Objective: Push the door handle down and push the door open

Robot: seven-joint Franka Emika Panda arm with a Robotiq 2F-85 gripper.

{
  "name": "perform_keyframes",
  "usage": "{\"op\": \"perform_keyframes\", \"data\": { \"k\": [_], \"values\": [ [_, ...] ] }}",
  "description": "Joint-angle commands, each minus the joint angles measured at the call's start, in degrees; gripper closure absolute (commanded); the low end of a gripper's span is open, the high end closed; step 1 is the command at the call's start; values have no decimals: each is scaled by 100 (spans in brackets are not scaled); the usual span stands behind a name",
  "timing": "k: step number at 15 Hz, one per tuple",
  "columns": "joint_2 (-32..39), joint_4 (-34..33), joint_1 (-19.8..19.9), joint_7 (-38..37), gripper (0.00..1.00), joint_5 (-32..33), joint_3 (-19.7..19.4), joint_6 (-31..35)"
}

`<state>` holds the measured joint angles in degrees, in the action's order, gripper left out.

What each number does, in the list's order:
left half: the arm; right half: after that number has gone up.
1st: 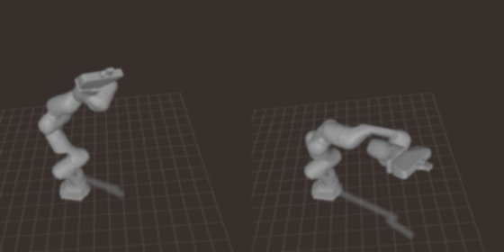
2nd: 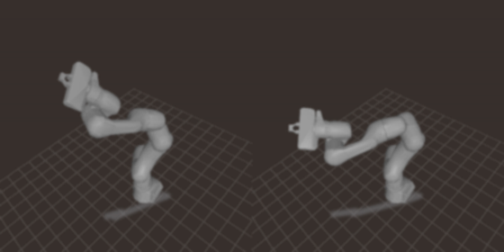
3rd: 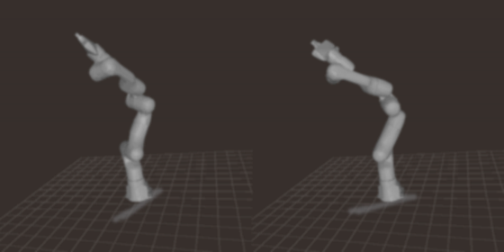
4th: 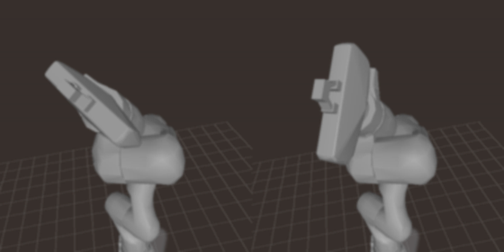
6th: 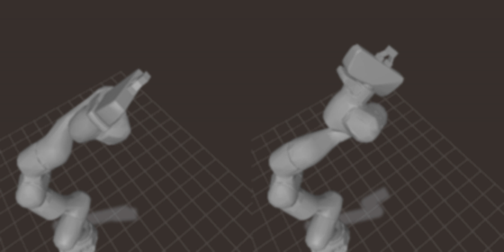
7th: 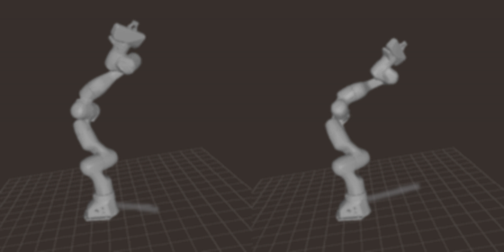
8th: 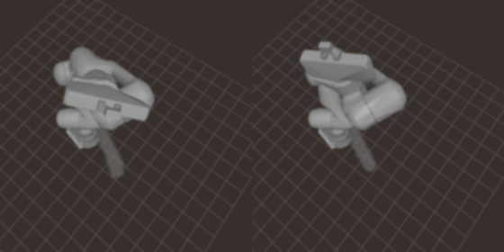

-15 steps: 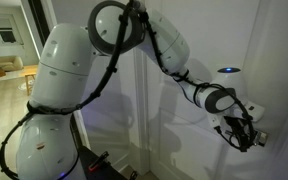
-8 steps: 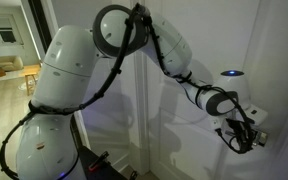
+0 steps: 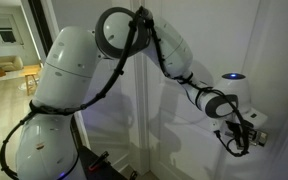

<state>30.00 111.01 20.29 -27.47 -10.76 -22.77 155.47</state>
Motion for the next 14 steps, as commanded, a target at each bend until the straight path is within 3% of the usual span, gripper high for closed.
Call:
{"op": "perform_keyframes", "data": {
  "k": [1,14],
  "values": [
    [2,307,115,353,100,-51,56,62],
    [622,1033,-99,1025,100,276,-371,2149]
  ]
}}
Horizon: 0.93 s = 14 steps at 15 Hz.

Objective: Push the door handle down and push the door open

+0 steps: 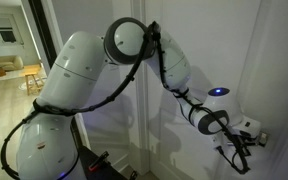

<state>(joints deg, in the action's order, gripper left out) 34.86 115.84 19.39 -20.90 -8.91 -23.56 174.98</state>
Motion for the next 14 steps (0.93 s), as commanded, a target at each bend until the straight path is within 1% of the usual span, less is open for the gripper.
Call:
{"op": "perform_keyframes", "data": {
  "k": [1,3,10,14],
  "values": [
    [166,569,-19,411,100,71,-304,322],
    [235,566,-5,470,100,30,-292,514],
    [583,344,69,560,100,-124,-35,1193],
    [787,308,133,668,100,-205,171,1771]
  ]
}}
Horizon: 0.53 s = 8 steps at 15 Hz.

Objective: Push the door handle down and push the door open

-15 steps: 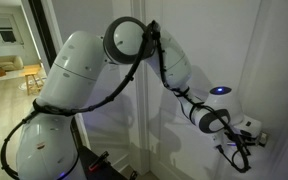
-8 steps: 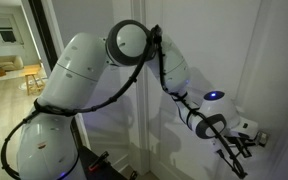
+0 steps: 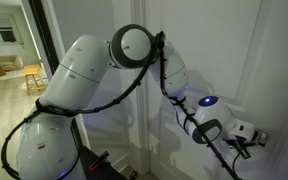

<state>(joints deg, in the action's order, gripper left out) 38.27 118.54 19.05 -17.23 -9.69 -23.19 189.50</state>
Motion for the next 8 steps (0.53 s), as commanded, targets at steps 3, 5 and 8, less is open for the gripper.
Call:
{"op": "perform_keyframes", "data": {
  "k": [3,5,8],
  "values": [
    [698,-44,147,358,100,-174,219,745],
    [882,-143,139,431,100,-195,254,965],
    [1176,-550,90,543,100,-246,225,859]
  ]
}}
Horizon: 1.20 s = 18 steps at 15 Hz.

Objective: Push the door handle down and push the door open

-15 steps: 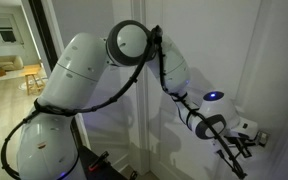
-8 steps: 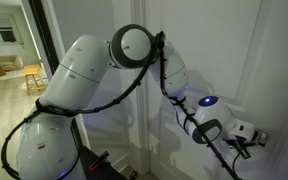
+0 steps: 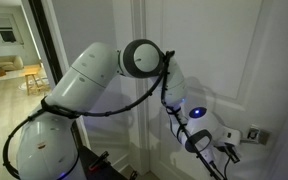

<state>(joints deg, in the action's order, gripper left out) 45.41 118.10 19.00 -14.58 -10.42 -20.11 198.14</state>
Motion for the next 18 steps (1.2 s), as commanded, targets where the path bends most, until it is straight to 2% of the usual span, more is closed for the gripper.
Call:
{"op": "perform_keyframes", "data": {
  "k": [1,7,15,18],
  "values": [
    [585,-656,127,294,100,-202,-107,-4],
    [961,-1298,431,289,100,-236,-71,-10],
    [599,-1411,1043,135,100,-85,949,-111],
    [555,-1461,1171,128,100,-71,1198,-125]
  ]
}}
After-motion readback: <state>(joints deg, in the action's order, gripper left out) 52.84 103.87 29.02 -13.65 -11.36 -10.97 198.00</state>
